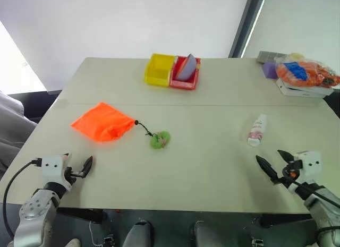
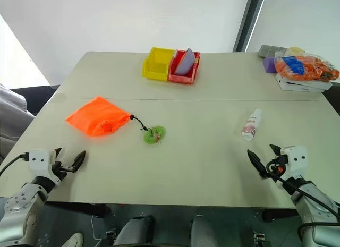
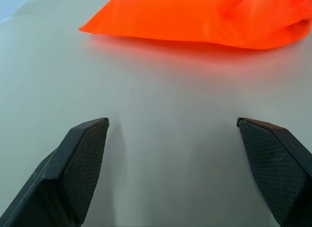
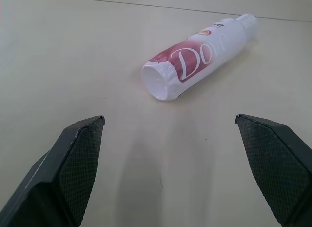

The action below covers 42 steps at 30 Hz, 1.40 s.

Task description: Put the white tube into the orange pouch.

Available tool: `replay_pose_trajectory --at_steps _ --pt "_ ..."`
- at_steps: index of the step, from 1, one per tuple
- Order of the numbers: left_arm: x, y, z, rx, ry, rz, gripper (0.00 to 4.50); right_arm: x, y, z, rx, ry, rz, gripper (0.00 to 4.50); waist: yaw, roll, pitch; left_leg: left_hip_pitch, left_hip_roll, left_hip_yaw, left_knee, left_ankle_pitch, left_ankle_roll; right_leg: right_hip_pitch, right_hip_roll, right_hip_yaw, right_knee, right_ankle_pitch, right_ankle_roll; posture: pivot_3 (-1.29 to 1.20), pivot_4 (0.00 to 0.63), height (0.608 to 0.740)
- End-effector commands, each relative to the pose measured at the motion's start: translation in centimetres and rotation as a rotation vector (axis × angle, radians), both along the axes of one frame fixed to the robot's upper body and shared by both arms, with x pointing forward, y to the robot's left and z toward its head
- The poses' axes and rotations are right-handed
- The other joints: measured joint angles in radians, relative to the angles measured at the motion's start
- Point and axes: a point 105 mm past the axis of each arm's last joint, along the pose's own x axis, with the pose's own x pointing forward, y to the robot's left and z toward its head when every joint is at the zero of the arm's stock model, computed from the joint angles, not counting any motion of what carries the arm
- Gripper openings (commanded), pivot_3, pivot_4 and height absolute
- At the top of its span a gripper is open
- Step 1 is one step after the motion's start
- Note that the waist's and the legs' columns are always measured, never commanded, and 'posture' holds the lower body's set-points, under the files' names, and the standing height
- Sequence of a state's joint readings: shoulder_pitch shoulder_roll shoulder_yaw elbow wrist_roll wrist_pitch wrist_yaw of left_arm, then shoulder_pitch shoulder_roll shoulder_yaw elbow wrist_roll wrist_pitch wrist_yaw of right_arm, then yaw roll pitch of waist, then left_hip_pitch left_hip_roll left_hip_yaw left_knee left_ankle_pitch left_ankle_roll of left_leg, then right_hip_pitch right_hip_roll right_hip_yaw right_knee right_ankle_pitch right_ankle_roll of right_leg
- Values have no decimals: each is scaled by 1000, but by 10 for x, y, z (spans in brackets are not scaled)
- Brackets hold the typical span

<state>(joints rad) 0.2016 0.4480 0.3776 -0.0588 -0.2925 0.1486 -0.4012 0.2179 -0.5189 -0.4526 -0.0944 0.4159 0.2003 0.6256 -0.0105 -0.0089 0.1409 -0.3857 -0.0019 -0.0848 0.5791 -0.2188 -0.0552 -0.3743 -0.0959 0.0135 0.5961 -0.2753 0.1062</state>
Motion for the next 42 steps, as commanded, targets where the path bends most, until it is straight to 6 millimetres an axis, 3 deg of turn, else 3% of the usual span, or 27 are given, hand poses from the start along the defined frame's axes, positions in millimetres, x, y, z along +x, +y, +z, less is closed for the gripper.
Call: replay_pose_trajectory --at_steps 1,10,16,20,25,30,36,42 --pt "1 -1 6 17 -19 -5 4500 3 6 14 -8 -55 18 4469 0 0 0 0 0 0 0 0 0 0 0 0 0 0 0 0 150 740" --pt "2 -19 9 -24 -35 -38 4500 7 10 16 -1 -58 27 4469 1 -1 0 0 0 0 0 0 0 0 0 0 0 0 0 0 150 740" --pt "14 -84 39 172 -135 -294 4500 16 32 25 31 -71 121 4469 3 -3 2 -1 0 0 0 0 0 0 0 0 0 0 0 0 150 740" --pt "28 -112 48 322 -168 -366 4500 14 69 39 59 -58 289 4469 3 -1 2 -1 0 0 0 1 2 0 0 0 0 0 0 0 150 740" --pt "52 -114 69 527 -212 -272 4500 8 126 57 90 -65 501 4469 0 -3 3 -1 0 -1 0 1 2 0 2 0 0 0 0 0 150 740" --pt "65 -114 75 665 -180 -236 4500 7 160 57 86 -64 607 4469 1 -5 3 -1 0 -1 0 1 2 0 2 0 0 0 0 0 150 740" --pt "80 -104 76 704 -122 -172 4500 10 176 46 67 -48 644 4469 3 -5 4 -1 0 -1 0 1 2 0 2 -1 1 0 1 0 150 740" --pt "90 -96 58 717 -30 -170 4500 12 179 40 75 -57 639 4469 0 -5 4 -1 0 -1 0 2 2 0 3 -1 1 1 1 0 150 740"
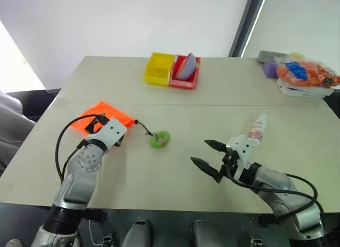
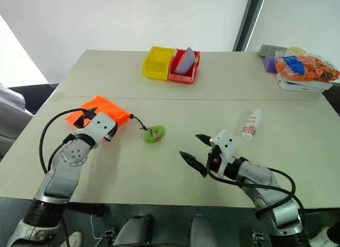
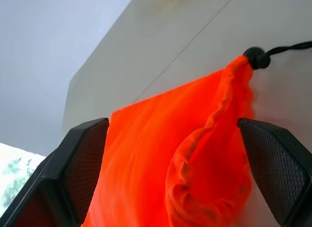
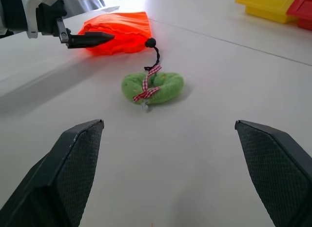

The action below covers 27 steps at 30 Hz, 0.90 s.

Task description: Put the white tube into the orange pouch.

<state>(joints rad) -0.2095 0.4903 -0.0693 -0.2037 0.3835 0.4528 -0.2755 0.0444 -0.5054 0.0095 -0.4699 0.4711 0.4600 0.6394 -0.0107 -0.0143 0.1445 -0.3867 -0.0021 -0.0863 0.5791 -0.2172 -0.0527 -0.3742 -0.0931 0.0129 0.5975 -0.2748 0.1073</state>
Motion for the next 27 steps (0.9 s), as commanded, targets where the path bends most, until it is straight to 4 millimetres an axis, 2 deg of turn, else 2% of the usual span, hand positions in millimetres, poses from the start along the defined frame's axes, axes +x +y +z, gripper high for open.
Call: replay_pose_trajectory --at_steps 1,9,21,27 --pt "3 1 -5 33 28 0 4500 2 2 8 12 -59 -4 4469 0 0 0 0 0 0 0 0 0 0 0 0 0 0 0 0 150 740" --pt "9 9 1 25 3 40 4500 -1 2 2 26 -54 -20 4469 1 -1 0 0 0 0 0 0 0 0 0 0 0 1 1 0 150 740" --pt "14 20 7 -98 -14 111 4500 -2 3 -1 33 -50 -35 4469 1 -1 0 1 0 -1 1 0 0 1 0 0 2 2 3 0 150 740" --pt "14 35 13 -83 -56 172 4500 -3 3 -3 34 -45 -40 4469 0 -1 0 2 0 -1 1 0 0 1 1 0 2 2 3 0 150 740"
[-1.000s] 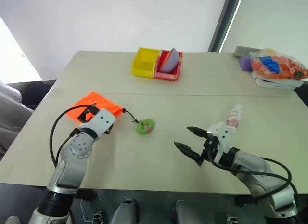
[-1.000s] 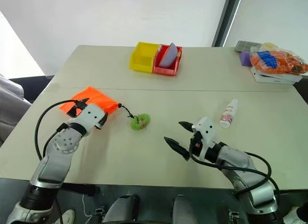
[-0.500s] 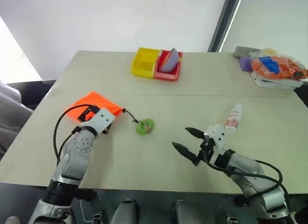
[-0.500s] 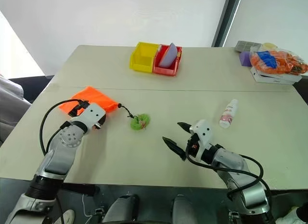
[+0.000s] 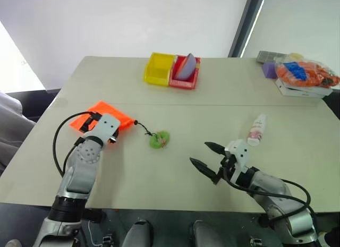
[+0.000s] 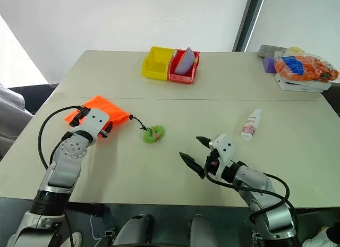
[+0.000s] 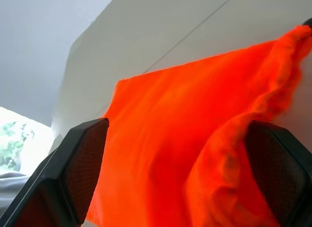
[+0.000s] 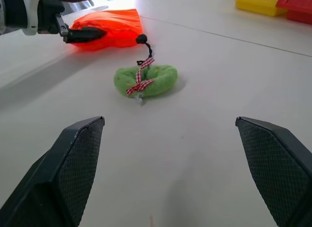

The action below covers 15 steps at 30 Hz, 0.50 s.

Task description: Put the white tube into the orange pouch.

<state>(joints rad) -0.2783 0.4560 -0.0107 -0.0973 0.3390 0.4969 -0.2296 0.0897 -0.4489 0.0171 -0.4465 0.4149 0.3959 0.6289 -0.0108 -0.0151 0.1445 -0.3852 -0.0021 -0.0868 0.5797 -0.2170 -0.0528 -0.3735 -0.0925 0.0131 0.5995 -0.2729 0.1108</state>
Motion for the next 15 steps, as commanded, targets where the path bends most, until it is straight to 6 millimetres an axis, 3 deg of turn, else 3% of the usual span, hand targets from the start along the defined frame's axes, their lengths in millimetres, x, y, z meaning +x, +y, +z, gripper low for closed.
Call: replay_pose_trajectory --at_steps 1,4,11,15 --pt "1 16 16 5 -67 64 4500 -1 3 7 18 -37 5 4469 0 0 0 0 0 0 0 0 0 0 0 0 0 0 0 0 150 740" --pt "1 18 13 -4 -48 70 3636 -1 3 7 20 -37 3 4500 0 0 0 0 0 0 0 0 0 0 0 0 1 1 2 0 150 740" --pt "0 20 11 -8 -39 70 55 1 3 8 20 -43 -2 4500 1 0 0 0 0 0 0 0 0 0 0 0 1 1 2 0 150 740" --pt "1 14 7 -19 -5 32 14 2 3 10 21 -51 -5 4500 0 0 0 1 0 0 0 0 0 0 0 0 1 1 2 0 150 740"
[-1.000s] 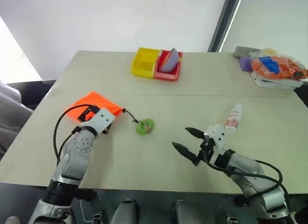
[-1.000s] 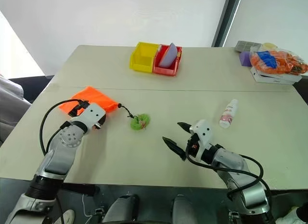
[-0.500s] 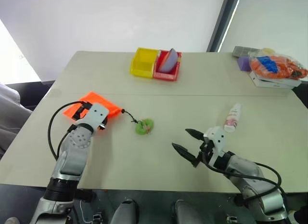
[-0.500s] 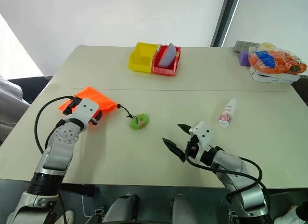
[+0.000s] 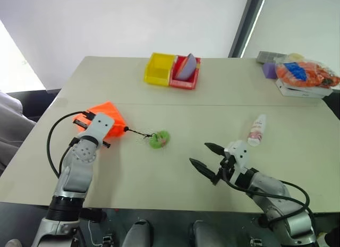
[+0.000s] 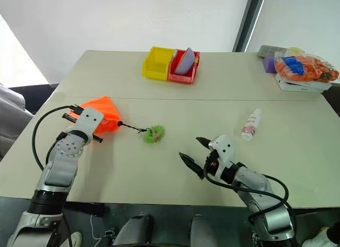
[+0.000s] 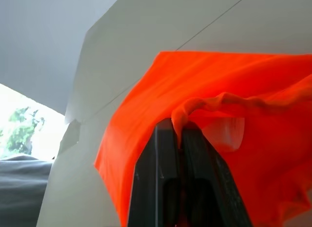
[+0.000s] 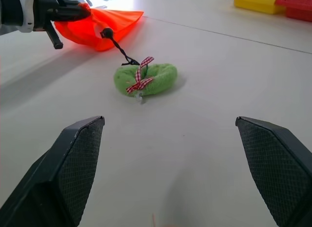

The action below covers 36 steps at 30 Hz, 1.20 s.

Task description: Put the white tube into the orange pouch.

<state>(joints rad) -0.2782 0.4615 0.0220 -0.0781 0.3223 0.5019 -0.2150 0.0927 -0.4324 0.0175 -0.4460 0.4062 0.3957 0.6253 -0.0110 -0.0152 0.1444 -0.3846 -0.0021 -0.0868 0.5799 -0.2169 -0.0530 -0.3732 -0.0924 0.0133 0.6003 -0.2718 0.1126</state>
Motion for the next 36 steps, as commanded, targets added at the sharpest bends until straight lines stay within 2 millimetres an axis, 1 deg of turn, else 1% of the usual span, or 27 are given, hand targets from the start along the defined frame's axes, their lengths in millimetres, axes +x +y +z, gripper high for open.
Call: replay_pose_trajectory --at_steps 1,4,7,8,11,15,16,17,18,20,23,25,26,30,36 --pt "2 -1 4 -9 12 -31 14 3 2 12 13 -55 -1 4500 0 0 0 0 0 0 0 0 0 0 0 0 0 0 0 0 150 740" --pt "2 -15 6 -83 9 -100 14 6 -2 14 3 -67 -30 4500 1 0 0 0 0 0 0 0 0 0 0 0 0 0 0 0 150 740" --pt "0 -33 7 -127 21 -182 14 16 -17 19 3 -94 -121 4500 2 0 0 0 0 0 0 0 0 0 0 0 0 0 0 0 150 740" --pt "-1 -39 8 -141 24 -209 14 20 -26 22 2 -105 -166 4500 2 0 0 0 0 0 0 0 0 0 0 0 0 0 0 0 150 740" --pt "-6 -55 7 -187 45 -269 14 36 -68 32 -26 -145 -379 4500 3 0 0 0 0 0 1 0 0 1 0 0 0 0 0 0 150 740" --pt "-13 -76 6 -242 65 -333 14 45 -117 45 -41 -188 -610 4500 2 0 0 0 0 0 1 0 0 1 0 1 0 0 0 0 150 740" --pt "-15 -80 6 -253 69 -341 14 46 -125 47 -37 -190 -649 4500 2 0 0 0 0 0 1 0 0 1 0 1 0 0 0 0 150 740" --pt "-16 -83 6 -261 74 -347 14 47 -132 46 -47 -187 -690 4500 2 0 0 0 0 0 1 0 0 1 0 1 1 0 0 0 150 740" --pt "-17 -89 5 -274 84 -359 14 48 -143 41 -90 -179 -752 4500 1 0 0 0 0 0 1 0 0 1 0 1 1 0 0 0 150 740" --pt "-20 -99 3 -294 101 -381 14 50 -159 30 -150 -144 -848 4500 0 1 0 1 0 0 1 0 0 1 1 1 1 0 0 0 150 740" --pt "-25 -112 2 -319 119 -417 14 51 -166 19 -135 -98 -919 4500 0 1 -1 2 0 1 1 0 0 1 1 2 1 -1 -2 0 150 740" --pt "-30 -120 2 -325 125 -451 14 53 -164 11 -105 -67 -935 4500 -1 1 -1 2 0 1 1 0 0 1 1 3 2 -1 -2 0 150 740" --pt "-31 -120 2 -326 127 -450 14 54 -161 6 -86 -50 -942 4500 -2 1 -1 2 0 1 1 0 0 1 1 3 2 -1 -2 0 150 740" --pt "-30 -108 -1 -318 135 -411 14 60 -156 -8 -43 -7 -972 4500 -2 2 -1 4 0 1 1 0 0 2 2 4 3 -1 -2 0 150 740" --pt "-28 -80 0 -296 132 -359 14 68 -154 -14 -26 1 -1000 4500 -3 2 0 6 0 1 1 0 0 3 2 5 4 -1 -3 0 150 740"
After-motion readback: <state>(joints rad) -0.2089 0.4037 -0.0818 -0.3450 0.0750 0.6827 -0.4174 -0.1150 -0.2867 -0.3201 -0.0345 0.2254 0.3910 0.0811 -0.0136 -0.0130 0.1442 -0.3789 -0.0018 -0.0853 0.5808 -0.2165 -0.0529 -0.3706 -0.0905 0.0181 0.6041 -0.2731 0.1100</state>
